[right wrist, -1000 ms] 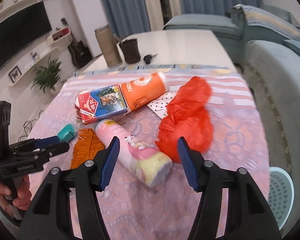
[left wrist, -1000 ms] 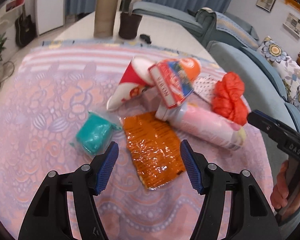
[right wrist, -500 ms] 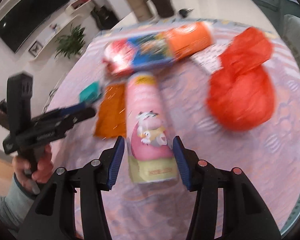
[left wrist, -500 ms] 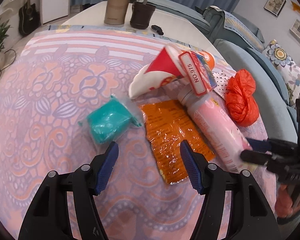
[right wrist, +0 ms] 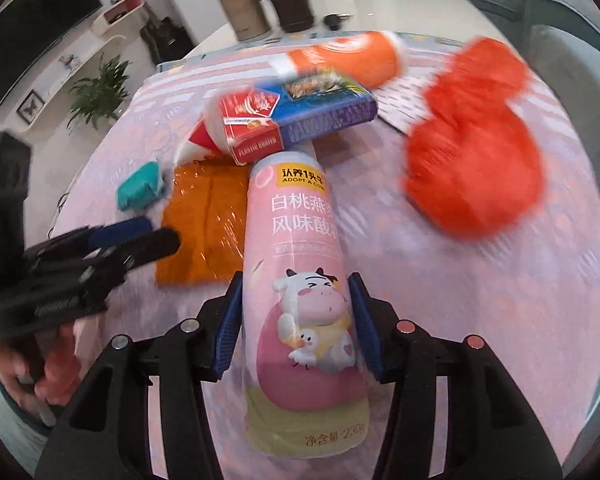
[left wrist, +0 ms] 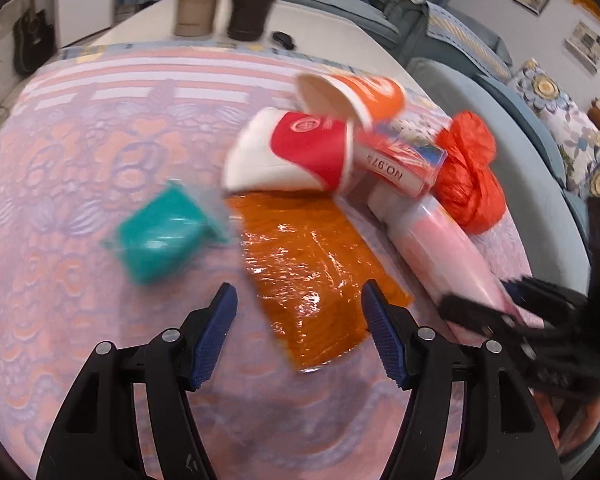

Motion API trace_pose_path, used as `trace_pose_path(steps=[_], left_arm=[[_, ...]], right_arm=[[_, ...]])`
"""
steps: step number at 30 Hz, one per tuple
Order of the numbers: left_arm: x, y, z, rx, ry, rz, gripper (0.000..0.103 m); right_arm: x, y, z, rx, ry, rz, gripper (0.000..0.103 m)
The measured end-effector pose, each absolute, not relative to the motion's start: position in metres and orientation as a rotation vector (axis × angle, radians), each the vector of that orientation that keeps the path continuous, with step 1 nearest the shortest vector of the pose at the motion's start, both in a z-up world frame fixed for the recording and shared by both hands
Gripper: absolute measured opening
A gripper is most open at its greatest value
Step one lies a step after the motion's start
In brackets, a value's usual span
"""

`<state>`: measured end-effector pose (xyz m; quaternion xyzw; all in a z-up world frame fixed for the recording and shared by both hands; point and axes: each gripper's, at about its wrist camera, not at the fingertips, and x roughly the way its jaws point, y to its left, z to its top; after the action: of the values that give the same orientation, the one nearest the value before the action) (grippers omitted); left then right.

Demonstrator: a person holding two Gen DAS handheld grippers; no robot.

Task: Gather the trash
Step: 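Grasp the orange snack wrapper with left tool while right tool grasps the pink yogurt bottle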

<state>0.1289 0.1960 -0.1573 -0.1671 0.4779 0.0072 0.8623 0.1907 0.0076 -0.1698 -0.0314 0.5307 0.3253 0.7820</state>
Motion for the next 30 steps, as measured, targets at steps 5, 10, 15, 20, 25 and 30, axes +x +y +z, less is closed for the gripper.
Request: trace_pose_path(steps=[5, 10, 15, 20, 25, 30], left_arm=[[0.149, 0.157, -0.162, -0.210, 1.018, 0.016, 0.083], [0.164, 0.133, -0.171, -0.045, 1.022, 0.078, 0.088], [0.160, 0.135, -0.168, -0.012, 0.995, 0.061, 0.070], [0.151, 0.166, -0.160, -0.102, 0.972, 0.052, 0.024], [0.143, 0.179, -0.157, -0.179, 0.949, 0.004, 0.014], [0.126, 0.174, -0.140, -0.185, 0.888, -0.034, 0.007]], right_arm=[[0.175, -0.051, -0.175, 0.001, 1.154, 0.607, 0.047], [0.171, -0.084, -0.179, 0.095, 1.156, 0.582, 0.047], [0.167, -0.091, -0.179, 0.132, 1.141, 0.581, 0.047], [0.167, -0.099, -0.174, 0.178, 1.113, 0.592, 0.046], [0.166, -0.104, -0.167, 0.194, 1.088, 0.589, 0.046], [0.165, -0.110, -0.160, 0.209, 1.065, 0.585, 0.046]])
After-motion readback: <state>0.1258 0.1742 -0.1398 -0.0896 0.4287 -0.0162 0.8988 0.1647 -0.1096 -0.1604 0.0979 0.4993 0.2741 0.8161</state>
